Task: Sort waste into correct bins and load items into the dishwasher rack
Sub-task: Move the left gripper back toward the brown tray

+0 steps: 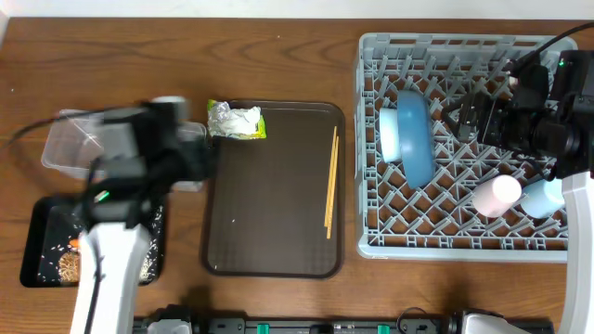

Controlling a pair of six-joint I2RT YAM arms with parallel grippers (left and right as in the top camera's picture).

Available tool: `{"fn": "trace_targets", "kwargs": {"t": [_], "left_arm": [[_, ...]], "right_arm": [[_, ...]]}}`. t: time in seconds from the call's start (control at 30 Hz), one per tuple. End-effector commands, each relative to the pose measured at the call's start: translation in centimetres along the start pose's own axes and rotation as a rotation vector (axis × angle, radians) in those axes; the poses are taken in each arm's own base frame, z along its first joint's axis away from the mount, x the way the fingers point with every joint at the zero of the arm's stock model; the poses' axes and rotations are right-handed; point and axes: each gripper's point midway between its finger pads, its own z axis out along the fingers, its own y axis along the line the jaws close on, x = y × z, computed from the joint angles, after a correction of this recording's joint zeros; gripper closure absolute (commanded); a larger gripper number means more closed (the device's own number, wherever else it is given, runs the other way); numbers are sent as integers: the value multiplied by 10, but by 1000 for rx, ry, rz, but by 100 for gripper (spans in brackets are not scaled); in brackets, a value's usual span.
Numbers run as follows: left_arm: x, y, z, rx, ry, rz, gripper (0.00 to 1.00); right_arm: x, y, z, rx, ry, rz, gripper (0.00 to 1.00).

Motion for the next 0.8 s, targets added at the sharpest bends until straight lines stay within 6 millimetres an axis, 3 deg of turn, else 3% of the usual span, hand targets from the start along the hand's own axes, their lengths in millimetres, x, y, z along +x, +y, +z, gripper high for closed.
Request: {"fn": "trace_targets", "kwargs": {"t": [0.0, 0.17, 0.27, 0.47, 0.67, 0.77], "left_arm": [[7, -27, 33, 23, 62, 206, 32], [5, -21, 93, -124, 84, 304, 32], [-3, -7, 126, -199, 58, 310, 32], [-3, 4, 181, -211, 24, 306, 33], [17, 10, 196, -215, 90, 304, 37], [17, 11, 195, -216, 92, 303, 44]], "right_arm": [[2, 4, -1, -9, 4, 4, 1], [2, 4, -1, -9, 4, 4, 1], [2, 4, -1, -9, 5, 4, 1], [6, 4, -1, -6, 19, 10, 1], [5, 2, -1, 1, 16, 9, 1], [5, 2, -1, 1, 16, 9, 1]]}}
